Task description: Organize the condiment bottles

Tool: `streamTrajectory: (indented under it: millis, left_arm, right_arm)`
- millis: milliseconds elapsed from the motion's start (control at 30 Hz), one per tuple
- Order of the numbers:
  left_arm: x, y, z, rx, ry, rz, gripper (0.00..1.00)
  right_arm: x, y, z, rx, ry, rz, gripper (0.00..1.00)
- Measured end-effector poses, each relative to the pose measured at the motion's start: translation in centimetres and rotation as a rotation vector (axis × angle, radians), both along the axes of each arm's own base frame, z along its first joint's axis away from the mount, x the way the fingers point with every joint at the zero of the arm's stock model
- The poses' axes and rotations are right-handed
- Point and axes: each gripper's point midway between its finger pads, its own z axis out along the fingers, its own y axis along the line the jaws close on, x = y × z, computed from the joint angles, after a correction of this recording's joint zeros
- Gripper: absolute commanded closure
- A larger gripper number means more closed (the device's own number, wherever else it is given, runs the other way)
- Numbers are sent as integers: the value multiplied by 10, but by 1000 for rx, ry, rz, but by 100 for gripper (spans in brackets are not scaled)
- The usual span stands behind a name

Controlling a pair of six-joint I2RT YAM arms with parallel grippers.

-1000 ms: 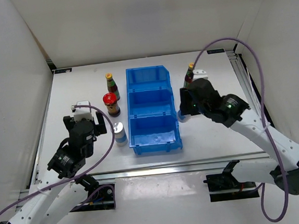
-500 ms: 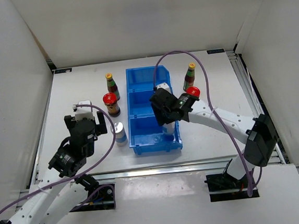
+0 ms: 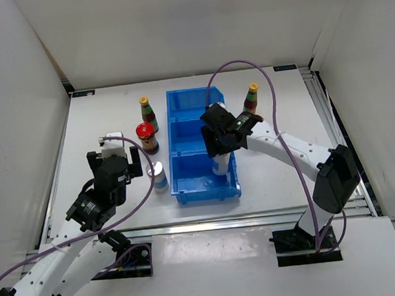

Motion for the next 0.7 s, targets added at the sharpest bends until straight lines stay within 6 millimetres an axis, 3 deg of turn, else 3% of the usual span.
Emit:
streamTrajectory:
  millis: [500, 633, 700]
  left_arm:
    - [0, 0, 0, 0, 0, 0, 0]
    - [0, 0, 0, 0, 0, 0, 0]
    - [0, 0, 0, 0, 0, 0, 0]
  right_arm:
    - [1, 4, -15, -4, 81, 13, 33]
    - [1, 5, -13, -4, 79, 13, 12]
    - [2, 7, -8, -2, 64, 11, 8]
